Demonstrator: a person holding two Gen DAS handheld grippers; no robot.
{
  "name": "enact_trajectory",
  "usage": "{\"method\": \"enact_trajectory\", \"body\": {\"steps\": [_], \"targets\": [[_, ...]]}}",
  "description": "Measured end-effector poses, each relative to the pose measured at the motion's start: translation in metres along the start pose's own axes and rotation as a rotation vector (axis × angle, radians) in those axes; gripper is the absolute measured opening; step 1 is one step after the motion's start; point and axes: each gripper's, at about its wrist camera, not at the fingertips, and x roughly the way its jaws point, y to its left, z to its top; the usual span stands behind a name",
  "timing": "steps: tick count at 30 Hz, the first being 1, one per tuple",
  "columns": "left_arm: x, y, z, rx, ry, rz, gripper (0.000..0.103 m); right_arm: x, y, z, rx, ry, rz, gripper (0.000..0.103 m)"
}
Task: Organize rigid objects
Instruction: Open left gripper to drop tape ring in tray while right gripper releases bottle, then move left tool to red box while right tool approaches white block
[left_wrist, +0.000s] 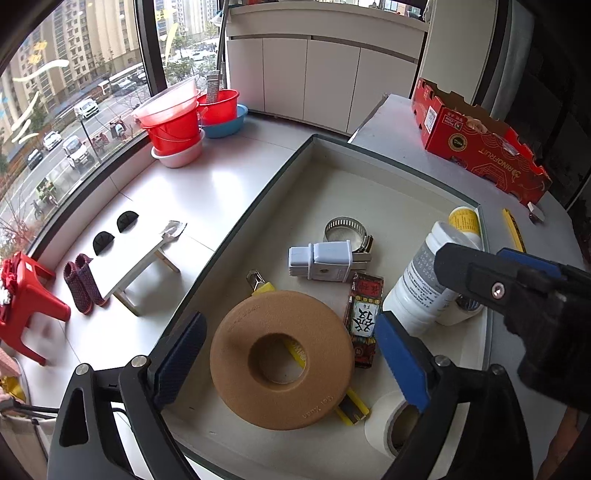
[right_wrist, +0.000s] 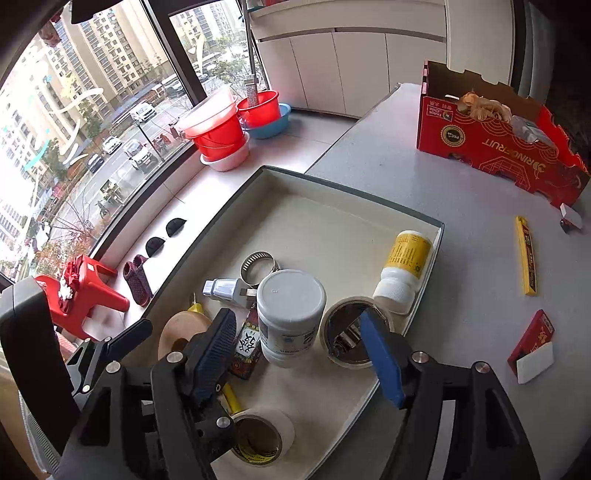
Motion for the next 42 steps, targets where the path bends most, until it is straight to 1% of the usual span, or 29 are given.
{"method": "enact_trajectory", "body": {"steps": [3, 4, 8, 12, 15, 17, 22, 24, 26, 28, 30, 33, 35, 37, 39, 40, 41, 42], "targets": [[-0.001, -0.001, 0.001, -0.009, 0.004, -0.009, 0.097, -0.003, -0.005, -0.001, 0.015, -0.001, -0.01, 0.079], [-0.002, -0.002, 0.001, -0.007, 0.0, 0.0, 0.103, -0.004, -0.008, -0.002, 0.025, 0.002, -0.006, 0.079], [-0.006, -0.003, 0.0, -0.018, -0.024, 0.007, 0.103, -0.012, -0.022, -0.01, 0.063, 0.008, -0.001, 0.079], [-0.015, -0.005, 0.0, -0.032, -0.043, -0.022, 0.103, -0.032, -0.043, -0.026, 0.091, -0.025, -0.022, 0.079], [-0.023, -0.01, -0.001, -0.042, -0.046, -0.063, 0.103, -0.045, -0.068, -0.045, 0.125, -0.03, -0.057, 0.079], [-0.029, -0.018, -0.004, -0.029, -0.052, -0.08, 0.103, -0.05, -0.089, -0.057, 0.145, -0.028, -0.104, 0.079], [-0.041, -0.054, -0.014, 0.039, -0.056, -0.139, 0.103, -0.052, -0.141, -0.084, 0.181, 0.0, -0.24, 0.079], [-0.042, -0.071, -0.02, 0.075, -0.048, -0.16, 0.103, -0.05, -0.16, -0.091, 0.208, 0.02, -0.263, 0.079], [-0.042, -0.087, -0.027, 0.115, -0.035, -0.178, 0.103, -0.045, -0.173, -0.094, 0.227, 0.031, -0.268, 0.079], [-0.043, -0.099, -0.033, 0.149, -0.026, -0.195, 0.103, -0.038, -0.181, -0.091, 0.232, 0.033, -0.283, 0.079], [-0.044, -0.108, -0.039, 0.176, -0.018, -0.205, 0.103, -0.034, -0.185, -0.083, 0.235, 0.012, -0.319, 0.079], [-0.044, -0.115, -0.044, 0.197, -0.006, -0.218, 0.103, -0.024, -0.187, -0.061, 0.251, -0.017, -0.365, 0.079], [-0.047, -0.117, -0.047, 0.2, -0.007, -0.229, 0.103, -0.013, -0.191, -0.045, 0.284, -0.024, -0.397, 0.079], [-0.048, -0.118, -0.049, 0.208, -0.005, -0.232, 0.103, 0.003, -0.195, -0.033, 0.31, 0.001, -0.427, 0.079], [-0.048, -0.12, -0.052, 0.222, 0.005, -0.23, 0.103, 0.018, -0.196, -0.027, 0.292, 0.025, -0.448, 0.079], [-0.047, -0.121, -0.054, 0.226, 0.011, -0.227, 0.103, 0.017, -0.195, -0.027, 0.277, 0.005, -0.479, 0.084], [-0.046, -0.122, -0.055, 0.229, 0.016, -0.227, 0.103, 0.017, -0.195, -0.027, 0.261, 0.008, -0.507, 0.088], [-0.046, -0.122, -0.057, 0.231, 0.02, -0.229, 0.103, 0.015, -0.196, -0.03, 0.258, 0.01, -0.513, 0.089]]}}
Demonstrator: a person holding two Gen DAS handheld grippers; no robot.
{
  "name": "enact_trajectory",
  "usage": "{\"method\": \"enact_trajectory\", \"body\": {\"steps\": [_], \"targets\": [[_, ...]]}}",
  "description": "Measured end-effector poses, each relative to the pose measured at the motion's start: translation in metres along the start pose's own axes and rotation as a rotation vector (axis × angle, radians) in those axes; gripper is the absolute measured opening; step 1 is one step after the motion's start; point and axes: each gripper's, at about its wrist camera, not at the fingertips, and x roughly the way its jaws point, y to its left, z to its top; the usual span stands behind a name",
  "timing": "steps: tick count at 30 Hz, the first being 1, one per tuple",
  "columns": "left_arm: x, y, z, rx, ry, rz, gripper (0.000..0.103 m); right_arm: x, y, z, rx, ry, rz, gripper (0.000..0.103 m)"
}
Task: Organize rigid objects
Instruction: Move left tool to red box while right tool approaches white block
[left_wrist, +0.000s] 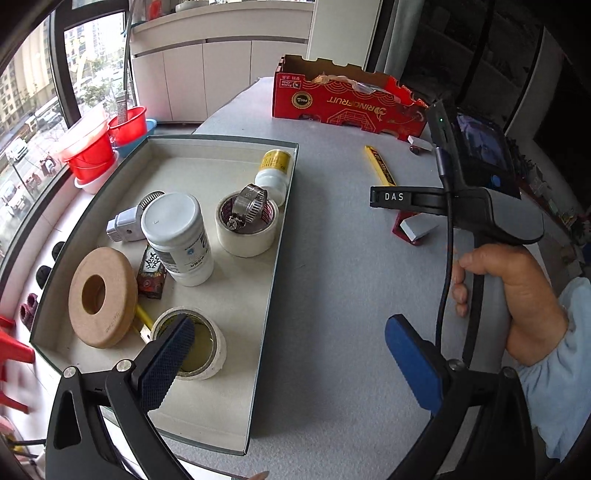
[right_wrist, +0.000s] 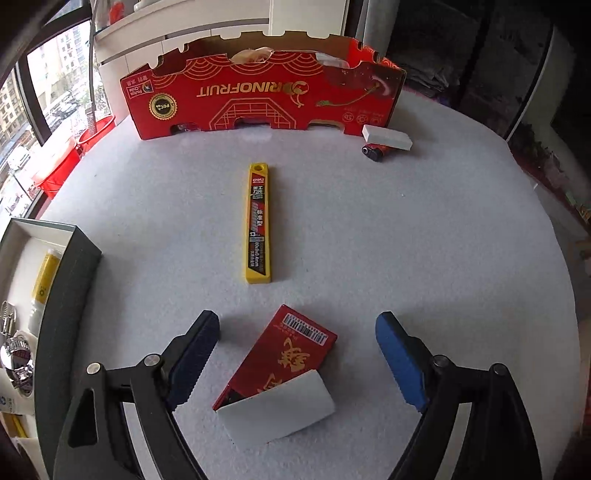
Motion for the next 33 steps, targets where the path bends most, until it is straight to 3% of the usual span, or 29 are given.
{"method": "enact_trajectory", "body": {"steps": [4, 11, 14, 17, 21, 25, 28, 31, 33], "targets": [[0.002, -0.01, -0.005, 0.016, 0.014, -0.017, 0.103, -0.007, -0.03, -0.022, 0.058, 0.036, 0.003, 0.09], [-0.003, -0.043, -0.016, 0.085, 0.023, -0.056, 0.103, -0.039, -0.107, -0.099, 0.163, 0.085, 0.005, 0.09], [-0.001, -0.06, -0.012, 0.114, 0.023, -0.074, 0.103, -0.06, -0.139, -0.124, 0.208, 0.056, 0.065, 0.09], [0.006, -0.08, 0.002, 0.132, 0.008, -0.074, 0.103, -0.086, -0.167, -0.144, 0.269, -0.002, 0.069, 0.09], [0.034, -0.102, 0.035, 0.107, -0.003, -0.021, 0.103, -0.094, -0.184, -0.157, 0.299, 0.009, 0.098, 0.09], [0.076, -0.12, 0.062, 0.067, 0.065, -0.028, 0.103, -0.092, -0.195, -0.166, 0.326, 0.031, 0.119, 0.09], [0.101, -0.123, 0.078, 0.015, 0.079, 0.068, 0.103, -0.094, -0.203, -0.169, 0.352, 0.026, 0.144, 0.09], [0.114, -0.118, 0.098, -0.079, 0.038, 0.068, 0.103, -0.096, -0.208, -0.17, 0.341, 0.012, 0.146, 0.09], [0.126, -0.127, 0.111, -0.059, 0.029, 0.041, 0.103, -0.093, -0.21, -0.17, 0.332, 0.018, 0.138, 0.09]]}}
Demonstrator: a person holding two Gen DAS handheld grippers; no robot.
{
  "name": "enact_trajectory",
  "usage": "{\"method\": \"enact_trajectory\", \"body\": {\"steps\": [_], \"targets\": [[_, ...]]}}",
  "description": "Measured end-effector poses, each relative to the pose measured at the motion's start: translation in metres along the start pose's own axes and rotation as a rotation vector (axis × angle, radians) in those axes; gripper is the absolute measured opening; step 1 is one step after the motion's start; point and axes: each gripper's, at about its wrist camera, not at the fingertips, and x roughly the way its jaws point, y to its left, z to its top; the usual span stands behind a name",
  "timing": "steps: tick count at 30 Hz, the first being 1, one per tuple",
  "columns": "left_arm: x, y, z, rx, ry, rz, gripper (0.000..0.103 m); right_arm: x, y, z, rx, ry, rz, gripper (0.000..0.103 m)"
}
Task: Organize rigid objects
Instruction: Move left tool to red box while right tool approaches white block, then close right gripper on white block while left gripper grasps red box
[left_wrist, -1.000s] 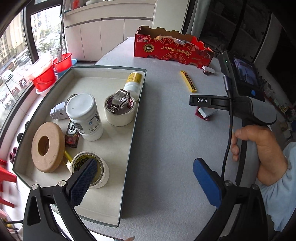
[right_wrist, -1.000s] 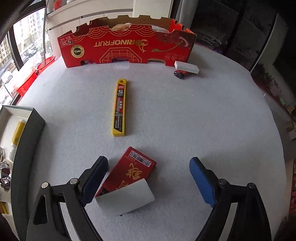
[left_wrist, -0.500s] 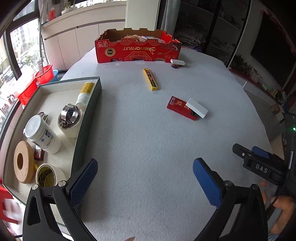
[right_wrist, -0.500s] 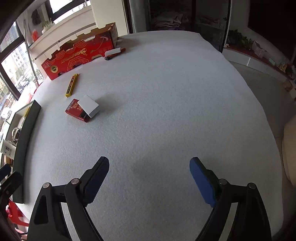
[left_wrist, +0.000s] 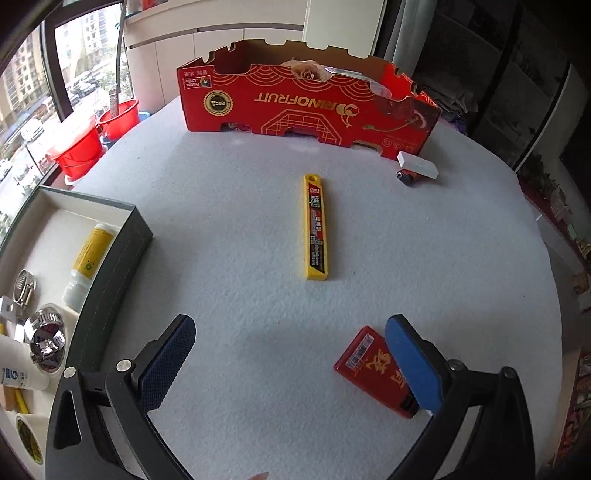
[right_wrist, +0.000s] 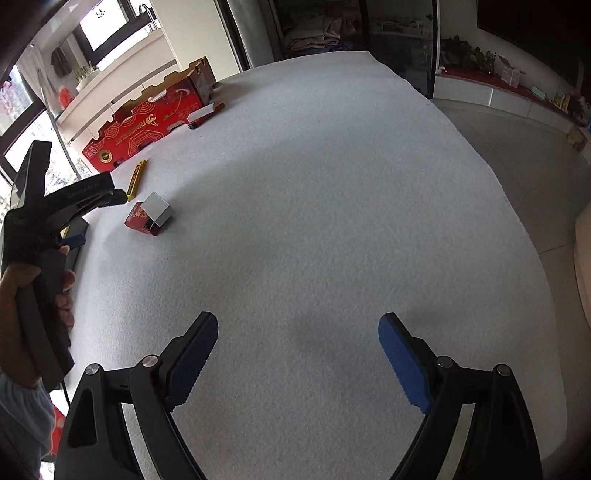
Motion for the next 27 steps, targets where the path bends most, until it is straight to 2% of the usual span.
{"method": "enact_trajectory", "body": {"steps": [3, 4, 5, 8, 10, 13, 15, 17, 20, 25, 27], "targets": [[0.027, -0.031, 0.008, 0.137, 0.081, -0.006, 0.103, 0.003, -0.004, 0.002, 0.013, 0.006, -0.003, 0.09], [0.032, -0.041, 0.006, 0.198, 0.102, 0.024, 0.103, 0.003, -0.006, 0.002, 0.02, 0.004, -0.001, 0.09], [0.028, -0.047, 0.004, 0.248, 0.066, 0.042, 0.103, 0.003, -0.007, 0.003, 0.027, 0.0, 0.002, 0.09], [0.019, -0.043, -0.009, 0.319, 0.099, 0.044, 0.103, -0.001, -0.006, 0.006, 0.025, -0.021, 0.012, 0.09], [0.008, -0.028, -0.027, 0.348, 0.089, 0.05, 0.103, -0.002, 0.0, 0.005, -0.001, -0.036, 0.021, 0.09], [-0.01, 0.0, -0.052, 0.346, 0.065, 0.037, 0.103, 0.002, 0.02, 0.008, -0.083, -0.038, 0.057, 0.09], [-0.019, 0.017, -0.062, 0.308, 0.045, 0.037, 0.103, 0.007, 0.041, 0.014, -0.162, -0.044, 0.082, 0.09], [-0.021, 0.028, -0.062, 0.259, 0.03, 0.042, 0.103, 0.015, 0.063, 0.021, -0.242, -0.048, 0.091, 0.09], [-0.022, 0.027, -0.05, 0.217, 0.025, 0.0, 0.103, 0.03, 0.088, 0.034, -0.327, -0.052, 0.074, 0.09], [-0.01, 0.001, -0.039, 0.317, 0.002, 0.054, 0.103, 0.053, 0.111, 0.049, -0.416, -0.042, 0.06, 0.09], [-0.006, 0.001, -0.036, 0.325, -0.008, 0.059, 0.103, 0.063, 0.124, 0.052, -0.473, -0.039, 0.046, 0.09]]}}
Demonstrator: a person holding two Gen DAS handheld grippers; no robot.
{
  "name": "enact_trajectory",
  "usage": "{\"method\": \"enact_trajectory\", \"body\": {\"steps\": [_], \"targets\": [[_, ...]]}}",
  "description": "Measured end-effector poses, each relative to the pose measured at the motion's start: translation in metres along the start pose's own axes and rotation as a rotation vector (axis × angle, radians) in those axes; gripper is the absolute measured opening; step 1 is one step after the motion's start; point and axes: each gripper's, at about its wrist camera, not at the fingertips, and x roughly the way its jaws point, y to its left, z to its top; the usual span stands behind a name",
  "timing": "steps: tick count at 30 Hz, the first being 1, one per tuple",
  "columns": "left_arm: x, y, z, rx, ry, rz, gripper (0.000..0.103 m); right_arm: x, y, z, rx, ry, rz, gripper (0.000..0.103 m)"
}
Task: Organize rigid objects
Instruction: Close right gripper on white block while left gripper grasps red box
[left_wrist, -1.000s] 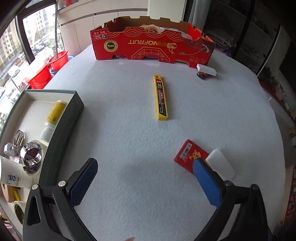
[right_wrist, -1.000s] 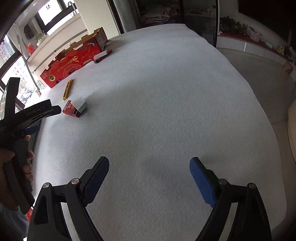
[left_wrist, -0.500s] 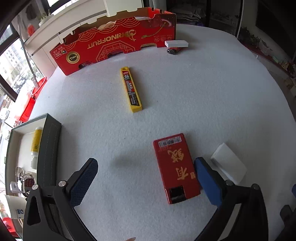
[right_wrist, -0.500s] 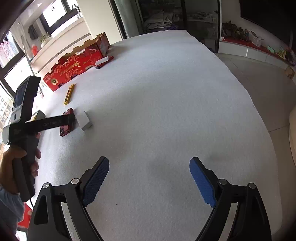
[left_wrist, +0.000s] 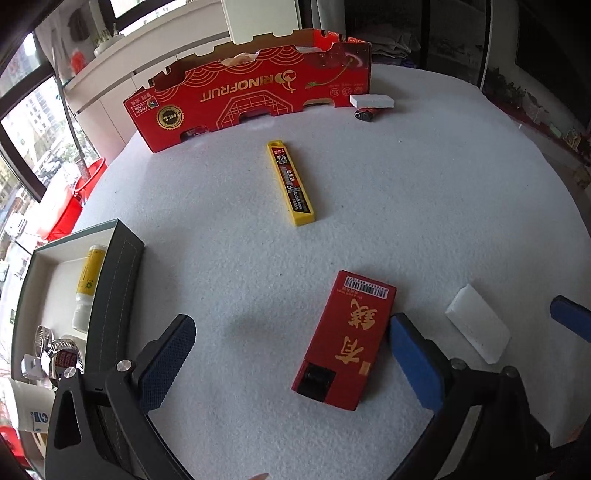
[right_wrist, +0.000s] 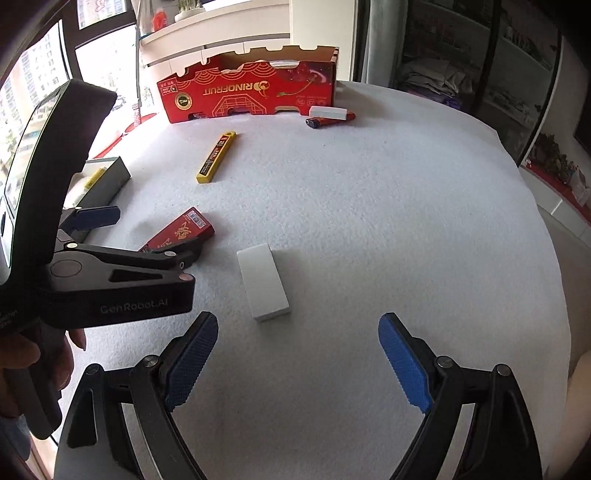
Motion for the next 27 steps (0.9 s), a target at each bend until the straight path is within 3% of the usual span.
{"method": "enact_trajectory", "body": {"steps": [2, 3, 8, 11, 15, 19, 22, 23, 24, 25, 26, 27], "targets": [[0.001, 0.007, -0.001, -0.013, 0.002, -0.003, 0.103, 0.01, 0.008, 0.007, -0.047, 0.001, -0.005, 0.088], [0.002, 0.011, -0.001, -0.02, 0.001, -0.001, 0.103, 0.016, 0.011, 0.01, -0.066, 0.014, -0.001, 0.078], [0.007, 0.034, -0.004, -0.093, 0.02, -0.035, 0.103, 0.025, 0.017, 0.027, -0.053, 0.04, 0.028, 0.059], [0.006, 0.028, -0.004, -0.087, 0.025, -0.027, 0.103, 0.02, 0.012, 0.024, -0.035, 0.061, 0.018, 0.027], [0.005, 0.008, -0.005, -0.046, 0.02, -0.071, 0.103, 0.01, -0.007, 0.009, 0.04, 0.092, -0.001, 0.024], [0.007, 0.006, -0.007, -0.078, 0.002, -0.085, 0.103, -0.002, -0.023, -0.008, 0.114, 0.102, 0.002, 0.024], [0.008, 0.005, -0.007, -0.062, 0.039, -0.096, 0.101, -0.01, -0.03, -0.016, 0.165, 0.108, 0.021, 0.024], [0.006, 0.004, -0.008, -0.058, 0.047, -0.102, 0.099, -0.013, -0.031, -0.019, 0.178, 0.105, 0.027, 0.024], [0.002, 0.002, -0.01, -0.045, 0.042, -0.11, 0.088, -0.017, -0.032, -0.021, 0.186, 0.101, 0.029, 0.024], [-0.003, -0.002, -0.012, -0.027, 0.031, -0.12, 0.066, -0.021, -0.032, -0.023, 0.192, 0.096, 0.028, 0.024], [-0.008, -0.005, -0.014, -0.009, 0.026, -0.12, 0.055, -0.025, -0.032, -0.025, 0.196, 0.091, 0.028, 0.024], [-0.012, -0.007, -0.016, -0.003, 0.032, -0.139, 0.037, -0.029, -0.032, -0.027, 0.2, 0.087, 0.029, 0.024]]}}
